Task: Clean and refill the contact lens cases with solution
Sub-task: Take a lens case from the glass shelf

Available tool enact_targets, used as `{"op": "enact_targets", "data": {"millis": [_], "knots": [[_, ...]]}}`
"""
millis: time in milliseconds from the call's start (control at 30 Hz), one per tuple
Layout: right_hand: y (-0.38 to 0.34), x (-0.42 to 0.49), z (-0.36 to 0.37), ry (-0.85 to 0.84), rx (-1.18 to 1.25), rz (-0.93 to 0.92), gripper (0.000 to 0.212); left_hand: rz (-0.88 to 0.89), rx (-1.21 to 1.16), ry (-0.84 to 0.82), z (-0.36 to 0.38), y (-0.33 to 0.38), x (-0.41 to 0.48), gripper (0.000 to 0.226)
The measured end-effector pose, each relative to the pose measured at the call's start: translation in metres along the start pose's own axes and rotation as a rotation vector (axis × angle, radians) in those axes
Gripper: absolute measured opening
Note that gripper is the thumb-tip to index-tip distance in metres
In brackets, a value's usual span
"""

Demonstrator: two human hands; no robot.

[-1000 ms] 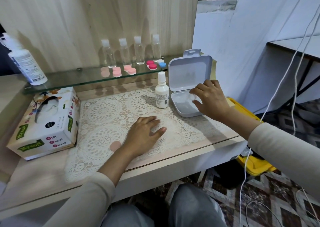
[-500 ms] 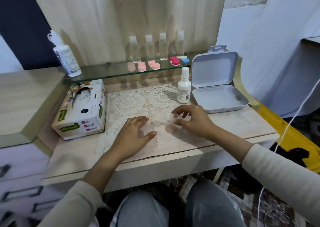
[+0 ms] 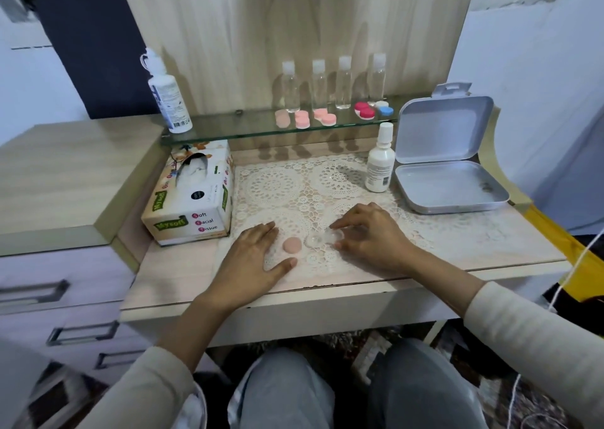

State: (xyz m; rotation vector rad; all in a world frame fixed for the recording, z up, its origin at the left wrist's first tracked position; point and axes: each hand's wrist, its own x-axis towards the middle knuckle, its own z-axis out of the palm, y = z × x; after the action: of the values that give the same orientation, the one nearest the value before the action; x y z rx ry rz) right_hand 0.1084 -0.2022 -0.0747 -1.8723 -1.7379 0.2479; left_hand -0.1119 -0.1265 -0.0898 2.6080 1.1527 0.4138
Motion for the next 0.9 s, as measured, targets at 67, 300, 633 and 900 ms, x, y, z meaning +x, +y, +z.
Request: {"op": "enact_targets", "data": {"millis": [67,300,633,900], "knots": [[-0.001,-0.001,0.000,-0.006,0.012,0.014,0.032,-0.001,-0.007,0.001,0.000,0.000,0.000,0.103],[-0.003,-0.001,0.002,-0.014,0.013,0.018,0.035,0.006,-0.028,-0.004,-0.002,0.002,0.000,0.096],[-0.010,0.020,-0.002,0.031,0.052,-0.013,0.027,0.033,-0.091,0.179,-0.033,-0.001,0.009,0.052],[-0.015,0.070,0.003,-0.104,-0.083,-0.049,0.037,-0.121,0.122,0.408,-0.103,-0.042,0.052,0.031]]}}
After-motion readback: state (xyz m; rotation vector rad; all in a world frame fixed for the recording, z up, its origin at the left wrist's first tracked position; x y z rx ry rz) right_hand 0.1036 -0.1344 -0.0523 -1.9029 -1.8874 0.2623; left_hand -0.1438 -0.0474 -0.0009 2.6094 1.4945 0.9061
